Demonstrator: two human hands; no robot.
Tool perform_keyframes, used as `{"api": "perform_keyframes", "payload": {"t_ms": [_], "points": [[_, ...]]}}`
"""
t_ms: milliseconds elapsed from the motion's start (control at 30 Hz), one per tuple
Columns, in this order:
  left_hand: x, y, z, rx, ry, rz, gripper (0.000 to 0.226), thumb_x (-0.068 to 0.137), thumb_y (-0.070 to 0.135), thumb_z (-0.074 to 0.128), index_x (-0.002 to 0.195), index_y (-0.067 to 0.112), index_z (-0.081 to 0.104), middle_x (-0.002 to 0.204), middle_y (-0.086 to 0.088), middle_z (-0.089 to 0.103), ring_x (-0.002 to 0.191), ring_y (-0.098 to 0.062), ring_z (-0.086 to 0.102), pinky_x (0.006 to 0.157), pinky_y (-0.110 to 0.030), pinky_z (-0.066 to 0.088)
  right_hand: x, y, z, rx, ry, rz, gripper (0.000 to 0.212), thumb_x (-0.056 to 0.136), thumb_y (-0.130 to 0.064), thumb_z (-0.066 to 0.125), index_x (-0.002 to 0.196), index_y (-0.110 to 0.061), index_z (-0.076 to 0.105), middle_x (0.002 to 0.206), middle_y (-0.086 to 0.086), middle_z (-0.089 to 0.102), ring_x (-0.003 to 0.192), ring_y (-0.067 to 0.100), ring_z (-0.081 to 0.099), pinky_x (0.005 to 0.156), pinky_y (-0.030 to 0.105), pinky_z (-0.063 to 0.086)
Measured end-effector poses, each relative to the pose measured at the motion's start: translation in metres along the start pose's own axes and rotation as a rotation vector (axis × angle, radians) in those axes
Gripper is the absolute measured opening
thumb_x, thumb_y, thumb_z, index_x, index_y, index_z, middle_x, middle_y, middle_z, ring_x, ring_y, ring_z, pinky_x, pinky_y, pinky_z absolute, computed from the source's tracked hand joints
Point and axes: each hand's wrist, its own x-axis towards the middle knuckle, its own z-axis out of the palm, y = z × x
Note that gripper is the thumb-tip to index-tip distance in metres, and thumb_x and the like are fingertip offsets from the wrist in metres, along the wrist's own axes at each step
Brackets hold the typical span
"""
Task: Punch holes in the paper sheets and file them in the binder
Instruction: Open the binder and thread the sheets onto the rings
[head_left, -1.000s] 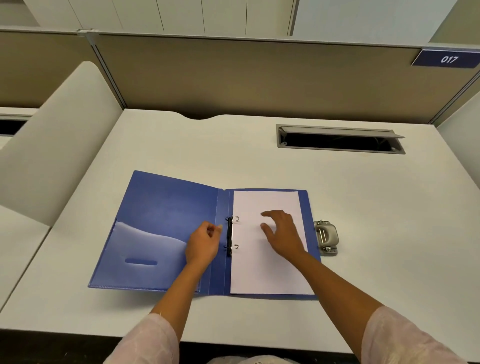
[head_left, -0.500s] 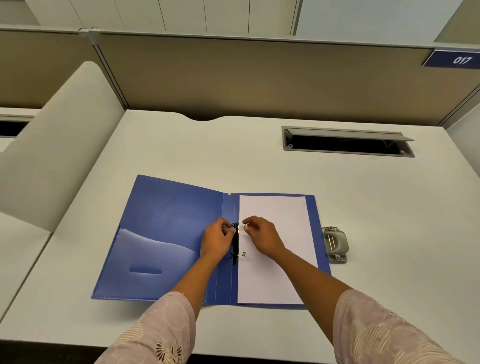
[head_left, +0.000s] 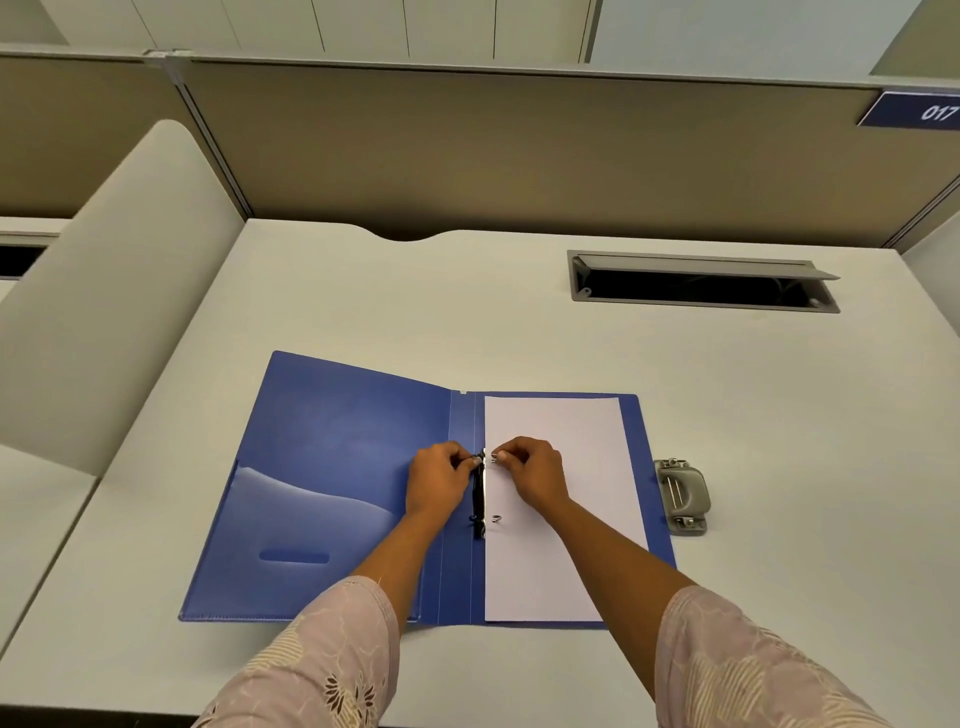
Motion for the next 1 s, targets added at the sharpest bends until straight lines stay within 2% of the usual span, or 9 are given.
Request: {"api": "perform_keyframes", "payload": {"t_ms": [100, 300, 467, 633, 767, 867, 1000], "points": [[0.002, 0.000, 0.001, 0.091, -0.009, 0.055, 0.011, 0.087, 0.018, 0.066, 0.080, 0.012, 0.071, 0.077, -0.003, 0.070, 0.064, -0.013, 0.059, 0.058, -0.024, 0.049, 0.002, 0.000, 0.002, 0.026, 0.055, 0.059, 0.009, 0.085, -0.012, 0.067, 0.088, -0.011, 0.075, 0.091, 0.005, 0.074, 0.085, 0.015, 0.065, 0.079, 0.022, 0.047], [0.006, 0.002, 0.003, 0.205, -0.014, 0.119, 0.012, 0.089, 0.013, 0.061, 0.079, 0.008, 0.066, 0.079, -0.008, 0.068, 0.069, -0.020, 0.058, 0.063, -0.036, 0.054, 0.004, -0.002, 0.008, 0.051, 0.103, 0.133, 0.009, 0.084, -0.011, 0.068, 0.088, -0.011, 0.076, 0.092, 0.005, 0.075, 0.087, 0.016, 0.066, 0.086, 0.028, 0.051], [0.007, 0.007, 0.004, 0.243, -0.048, 0.150, 0.013, 0.088, 0.008, 0.058, 0.076, 0.010, 0.062, 0.078, -0.008, 0.065, 0.070, -0.022, 0.058, 0.060, -0.034, 0.050, 0.005, -0.007, 0.012, 0.033, 0.101, 0.137, 0.009, 0.083, -0.012, 0.070, 0.089, -0.012, 0.076, 0.091, 0.005, 0.075, 0.080, 0.014, 0.065, 0.078, 0.023, 0.049], [0.011, 0.007, 0.005, 0.240, -0.045, 0.126, 0.011, 0.089, 0.009, 0.059, 0.079, 0.011, 0.063, 0.081, -0.008, 0.066, 0.072, -0.021, 0.059, 0.063, -0.034, 0.053, 0.007, -0.014, 0.014, -0.004, 0.111, 0.134, 0.010, 0.083, -0.011, 0.069, 0.090, -0.011, 0.076, 0.091, 0.005, 0.075, 0.075, 0.012, 0.062, 0.073, 0.021, 0.046], [0.021, 0.013, 0.003, 0.240, -0.066, 0.121, 0.010, 0.090, 0.016, 0.061, 0.084, 0.010, 0.067, 0.084, -0.008, 0.067, 0.073, -0.020, 0.059, 0.064, -0.033, 0.052, 0.012, -0.017, 0.011, -0.020, 0.122, 0.093, 0.011, 0.086, -0.012, 0.066, 0.092, -0.012, 0.075, 0.092, 0.006, 0.074, 0.078, 0.013, 0.063, 0.077, 0.023, 0.049], [0.027, 0.013, 0.003, 0.201, -0.072, 0.105, 0.011, 0.090, 0.021, 0.062, 0.086, 0.013, 0.068, 0.084, -0.005, 0.068, 0.073, -0.018, 0.061, 0.063, -0.030, 0.052, 0.013, -0.016, 0.007, -0.050, 0.097, 0.033, 0.013, 0.089, -0.015, 0.062, 0.094, -0.013, 0.074, 0.094, 0.005, 0.074, 0.083, 0.015, 0.065, 0.085, 0.033, 0.055], [0.021, 0.005, 0.003, 0.130, -0.050, 0.122, 0.014, 0.090, 0.026, 0.062, 0.092, 0.013, 0.070, 0.089, -0.004, 0.070, 0.076, -0.016, 0.063, 0.069, -0.030, 0.056, -0.003, -0.008, 0.001, -0.237, 0.029, -0.137, 0.026, 0.093, -0.032, 0.055, 0.111, -0.017, 0.067, 0.113, 0.001, 0.068, 0.103, 0.018, 0.060, 0.093, 0.033, 0.050]]}}
